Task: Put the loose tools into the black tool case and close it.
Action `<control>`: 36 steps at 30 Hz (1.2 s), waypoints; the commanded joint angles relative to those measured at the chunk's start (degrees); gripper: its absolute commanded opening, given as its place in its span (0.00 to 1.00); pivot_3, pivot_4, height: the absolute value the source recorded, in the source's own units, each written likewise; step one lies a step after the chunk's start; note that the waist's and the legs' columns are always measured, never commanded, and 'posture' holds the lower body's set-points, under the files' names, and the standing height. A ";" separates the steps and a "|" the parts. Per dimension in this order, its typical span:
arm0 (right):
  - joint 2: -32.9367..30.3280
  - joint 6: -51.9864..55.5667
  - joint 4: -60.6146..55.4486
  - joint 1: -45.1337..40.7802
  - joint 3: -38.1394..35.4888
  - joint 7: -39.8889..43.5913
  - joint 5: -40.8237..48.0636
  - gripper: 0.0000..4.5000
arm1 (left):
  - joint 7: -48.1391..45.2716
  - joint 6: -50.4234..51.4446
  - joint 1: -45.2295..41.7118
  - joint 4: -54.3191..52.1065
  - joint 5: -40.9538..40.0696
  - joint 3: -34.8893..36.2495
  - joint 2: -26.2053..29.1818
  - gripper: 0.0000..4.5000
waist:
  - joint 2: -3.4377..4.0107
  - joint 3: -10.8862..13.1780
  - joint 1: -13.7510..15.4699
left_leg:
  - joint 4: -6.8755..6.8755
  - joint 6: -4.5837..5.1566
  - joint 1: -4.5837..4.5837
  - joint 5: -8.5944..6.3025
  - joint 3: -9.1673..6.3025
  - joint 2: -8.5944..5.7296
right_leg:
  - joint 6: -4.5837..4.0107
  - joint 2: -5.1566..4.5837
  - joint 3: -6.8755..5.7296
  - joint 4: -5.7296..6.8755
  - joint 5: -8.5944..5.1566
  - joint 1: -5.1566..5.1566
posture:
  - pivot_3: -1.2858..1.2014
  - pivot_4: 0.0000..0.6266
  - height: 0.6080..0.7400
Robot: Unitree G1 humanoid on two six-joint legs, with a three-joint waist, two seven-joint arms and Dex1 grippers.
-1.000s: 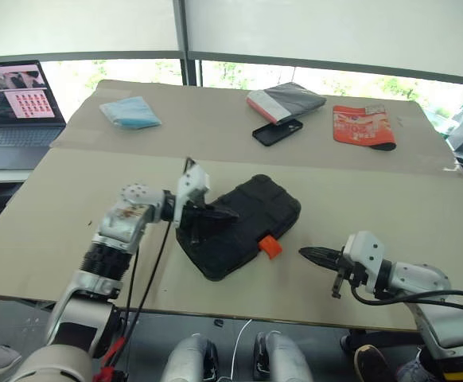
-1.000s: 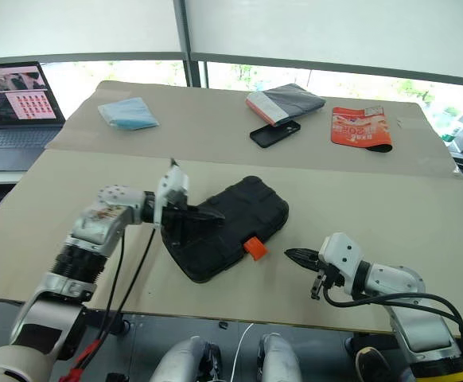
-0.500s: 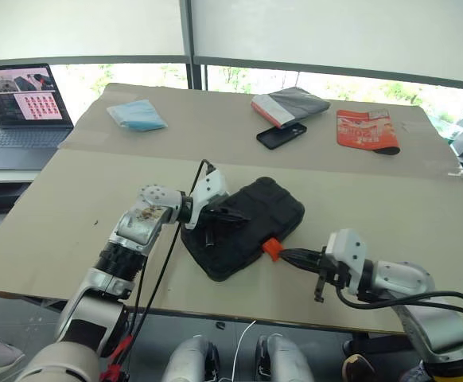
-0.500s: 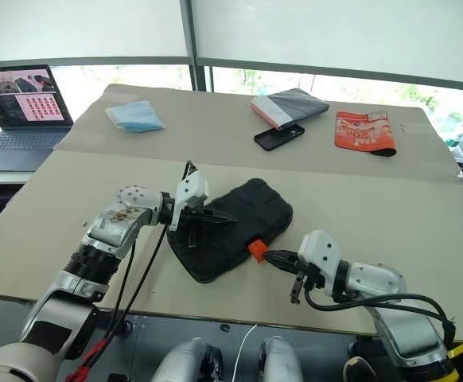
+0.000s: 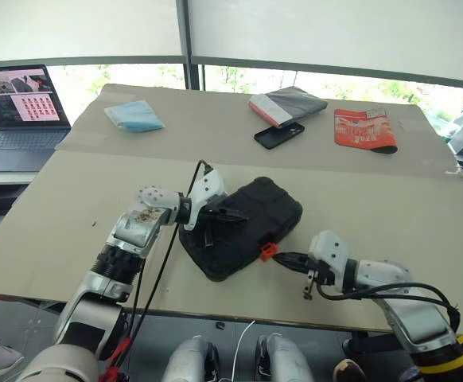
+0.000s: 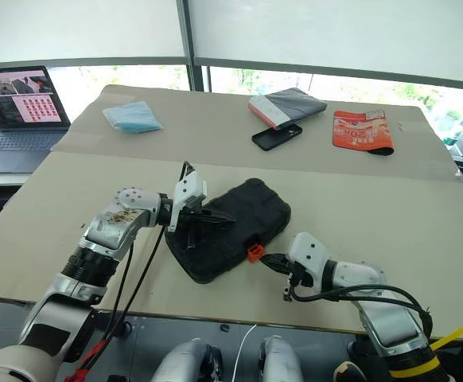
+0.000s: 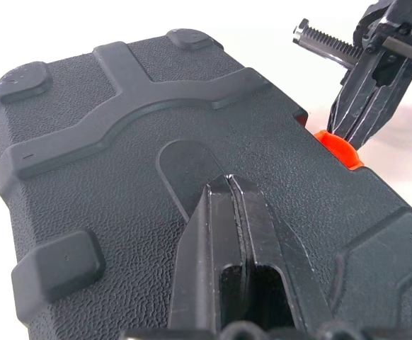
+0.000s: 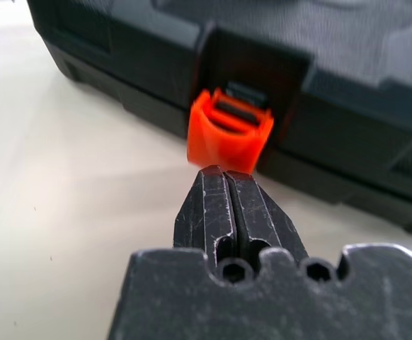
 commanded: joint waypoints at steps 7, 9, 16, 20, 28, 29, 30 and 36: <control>5.70 -2.78 3.23 -2.71 1.38 -1.24 -1.01 0.00 | 0.54 2.17 1.77 2.10 1.61 -1.85 0.62 0.00 | 0.01 0.00 -0.03 | -0.02 -0.03 0.00 0.00 0.00 0.00 | 0.00 0.01 0.00 0.00 0.00 -0.02 | 0.52 0.24 1.00; 6.40 -3.26 2.77 -3.03 1.11 -1.15 -0.71 0.00 | 0.49 2.12 1.73 2.28 1.65 -1.89 0.65 0.00 | 0.01 0.00 0.00 | -0.02 -0.03 0.00 0.00 0.00 0.00 | 0.00 0.01 0.00 0.00 0.00 -0.02 | 0.52 0.24 1.00; 6.75 -1.91 -0.43 -3.59 -1.68 -1.85 1.34 0.00 | 0.23 2.09 2.09 2.45 1.79 -2.11 0.89 0.00 | 0.02 0.00 -0.11 | -0.02 -0.06 -0.01 0.00 -0.01 0.01 | 0.00 0.01 0.00 0.00 0.00 -0.04 | 0.52 0.24 1.00; 7.94 0.12 -2.83 -4.18 -3.85 -1.95 5.28 0.00 | 0.25 2.02 2.29 2.67 1.89 -2.37 0.65 0.00 | 0.02 0.01 -0.18 | -0.02 -0.07 -0.02 0.00 -0.01 0.01 | 0.00 0.01 0.01 0.00 0.00 -0.07 | 0.52 0.24 1.00; 7.81 0.97 -3.11 -4.89 -3.99 -1.01 5.66 0.00 | -0.28 2.50 2.38 2.70 1.86 -2.79 0.62 0.00 | 0.04 0.02 -0.45 | -0.05 -0.09 -0.03 0.00 -0.01 0.01 | 0.00 0.02 0.01 0.01 0.00 -0.09 | 0.52 0.24 1.00; 7.80 0.97 -2.99 -4.98 -3.95 -1.00 5.65 0.00 | -0.40 2.54 2.43 2.69 1.87 -2.86 0.69 0.00 | 0.04 0.02 -0.47 | -0.05 -0.09 -0.02 0.00 -0.01 0.01 | 0.00 0.02 0.02 0.01 0.00 -0.09 | 0.52 0.24 1.00; 7.75 0.93 -2.85 -5.02 -3.88 -0.90 5.62 0.00 | -0.48 2.54 2.48 2.71 1.90 -2.91 0.73 0.00 | 0.04 0.02 -0.49 | -0.05 -0.09 -0.02 0.00 -0.01 0.01 | 0.00 0.02 0.02 0.01 0.00 -0.09 | 0.52 0.24 1.00; 7.57 1.72 -3.57 -4.98 -3.99 -0.10 6.97 0.00 | -0.76 3.00 3.07 2.16 1.84 -3.00 1.07 0.00 | 0.05 0.01 -0.60 | -0.06 -0.09 -0.01 0.00 -0.01 0.01 | -0.01 0.02 0.02 0.01 0.00 -0.09 | 0.52 0.24 1.00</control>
